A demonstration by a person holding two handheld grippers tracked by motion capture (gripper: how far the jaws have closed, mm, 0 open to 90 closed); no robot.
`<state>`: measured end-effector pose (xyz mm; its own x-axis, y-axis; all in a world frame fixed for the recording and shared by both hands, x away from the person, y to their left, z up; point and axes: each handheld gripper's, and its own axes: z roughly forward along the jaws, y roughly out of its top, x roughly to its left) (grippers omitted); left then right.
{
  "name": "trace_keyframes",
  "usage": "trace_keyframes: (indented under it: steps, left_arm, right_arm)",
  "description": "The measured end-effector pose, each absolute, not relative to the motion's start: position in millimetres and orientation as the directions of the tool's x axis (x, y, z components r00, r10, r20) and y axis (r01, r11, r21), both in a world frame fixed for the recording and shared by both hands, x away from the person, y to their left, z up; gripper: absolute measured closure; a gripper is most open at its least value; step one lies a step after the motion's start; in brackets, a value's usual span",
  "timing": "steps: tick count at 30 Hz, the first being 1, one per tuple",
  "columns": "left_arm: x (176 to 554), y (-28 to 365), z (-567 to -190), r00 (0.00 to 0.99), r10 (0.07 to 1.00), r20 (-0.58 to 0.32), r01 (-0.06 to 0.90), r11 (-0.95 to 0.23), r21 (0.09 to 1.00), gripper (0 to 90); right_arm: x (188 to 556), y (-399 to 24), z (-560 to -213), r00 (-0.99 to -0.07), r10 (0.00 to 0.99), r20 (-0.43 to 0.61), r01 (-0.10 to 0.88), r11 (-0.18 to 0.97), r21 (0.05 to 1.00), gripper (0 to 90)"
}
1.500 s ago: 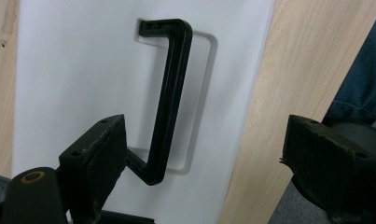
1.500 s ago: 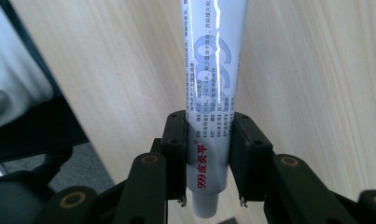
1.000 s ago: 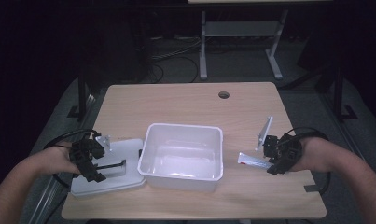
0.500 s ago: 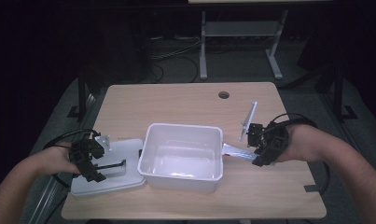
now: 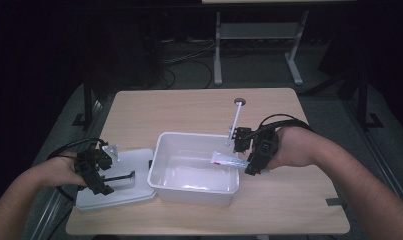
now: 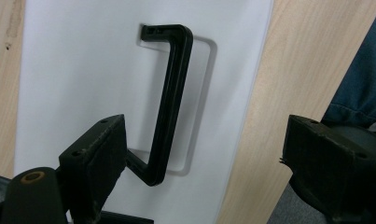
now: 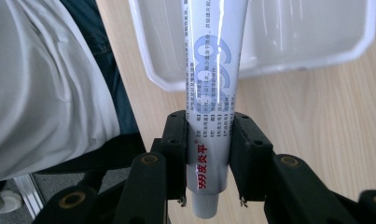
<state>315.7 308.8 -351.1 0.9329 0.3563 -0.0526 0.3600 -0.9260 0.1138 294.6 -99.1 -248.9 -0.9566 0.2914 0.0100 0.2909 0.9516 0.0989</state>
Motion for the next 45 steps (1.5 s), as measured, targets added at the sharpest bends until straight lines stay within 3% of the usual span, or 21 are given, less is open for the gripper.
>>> trace_keyframes:
  steps: [24,45]
  left_arm:
    - [316,309,-354,0.931,0.359,-0.061,0.363,-0.924,0.116,13.6]
    - [315,313,-359,0.93,0.362,-0.068,0.367,-0.922,0.121,13.6]
  right_arm:
    - [300,-35,-283,-0.987,0.158,0.042,0.161,0.983,0.086,68.2]
    - [311,-18,-308,-0.99,0.135,0.038,0.137,0.988,0.065,68.2]
